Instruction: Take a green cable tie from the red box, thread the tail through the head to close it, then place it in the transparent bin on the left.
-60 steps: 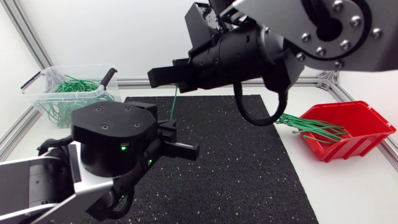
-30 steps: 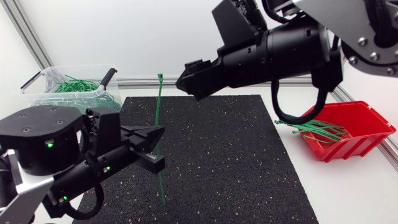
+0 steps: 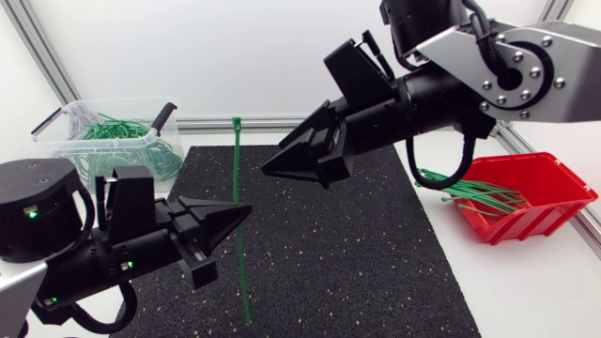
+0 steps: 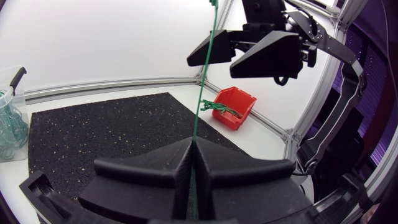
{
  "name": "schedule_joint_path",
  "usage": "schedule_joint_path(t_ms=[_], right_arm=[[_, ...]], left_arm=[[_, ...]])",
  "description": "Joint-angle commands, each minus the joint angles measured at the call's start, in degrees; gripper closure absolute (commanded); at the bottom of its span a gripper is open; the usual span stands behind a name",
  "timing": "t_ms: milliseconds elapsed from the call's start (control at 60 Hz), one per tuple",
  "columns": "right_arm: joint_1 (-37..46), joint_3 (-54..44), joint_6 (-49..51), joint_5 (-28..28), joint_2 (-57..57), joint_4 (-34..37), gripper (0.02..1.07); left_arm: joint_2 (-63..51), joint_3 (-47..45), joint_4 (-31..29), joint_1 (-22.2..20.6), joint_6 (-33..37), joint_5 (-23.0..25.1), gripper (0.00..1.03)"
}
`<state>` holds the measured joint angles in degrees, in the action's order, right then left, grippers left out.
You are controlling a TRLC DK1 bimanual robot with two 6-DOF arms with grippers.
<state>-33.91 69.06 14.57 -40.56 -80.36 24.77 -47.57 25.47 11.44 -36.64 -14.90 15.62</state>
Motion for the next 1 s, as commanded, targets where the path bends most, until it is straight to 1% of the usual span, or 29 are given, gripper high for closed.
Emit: schedule_joint_path(t_ms=[0,100,167,267,400,500,550,733,850,883,933,950,983], right_arm=[[-1.1,-1.7,5.7,-0.8,-0.9,-0.3,0.20],[-2.6,-2.2,8.7,-1.8,-1.3,0.0,0.20],[-3.4,-2.3,9.7,-2.9,-1.8,0.3,0.20],[-5.1,-2.3,10.2,-2.9,-2.9,0.4,0.21],[-6.6,-1.6,10.3,-2.9,-4.1,-0.1,0.32],[-6.9,-1.5,10.3,-3.0,-4.5,-0.6,0.43],[-6.9,-1.5,10.2,-3.0,-4.5,-0.9,0.46],[-6.7,-1.4,10.2,-3.7,-4.2,-1.1,0.65],[-6.7,-1.6,10.1,-3.7,-4.1,-1.1,0.66],[-6.6,-1.5,10.2,-3.7,-4.0,-1.1,0.72],[-6.6,-1.5,10.1,-4.1,-3.9,-1.0,0.87],[-6.6,-1.5,10.2,-4.3,-3.9,-1.0,0.90],[-6.6,-1.4,10.0,-4.4,-3.9,-0.9,0.90]], left_arm=[[0.6,-0.7,-0.5,1.5,0.9,2.8,1.00],[0.7,-0.7,-0.7,2.5,0.8,5.5,1.00],[0.6,-0.7,-0.8,2.5,0.8,6.0,1.00],[0.6,-0.6,-1.2,2.3,0.7,7.3,1.00],[0.6,-0.7,-1.3,1.1,0.7,7.6,1.00],[0.9,-1.0,-1.4,0.8,0.7,7.8,1.00],[1.1,-1.0,-1.6,0.7,0.7,8.0,1.00],[1.7,-1.3,-2.1,0.5,0.7,8.3,1.00],[2.1,-1.4,-2.6,-0.1,0.7,8.3,1.00],[2.1,-1.3,-2.7,-0.3,0.7,8.3,1.00],[2.1,-1.3,-2.7,-0.4,0.7,8.3,1.00],[2.1,-1.3,-2.7,-0.3,0.7,8.3,1.00],[2.1,-1.3,-2.8,-0.2,0.7,8.3,1.00]])
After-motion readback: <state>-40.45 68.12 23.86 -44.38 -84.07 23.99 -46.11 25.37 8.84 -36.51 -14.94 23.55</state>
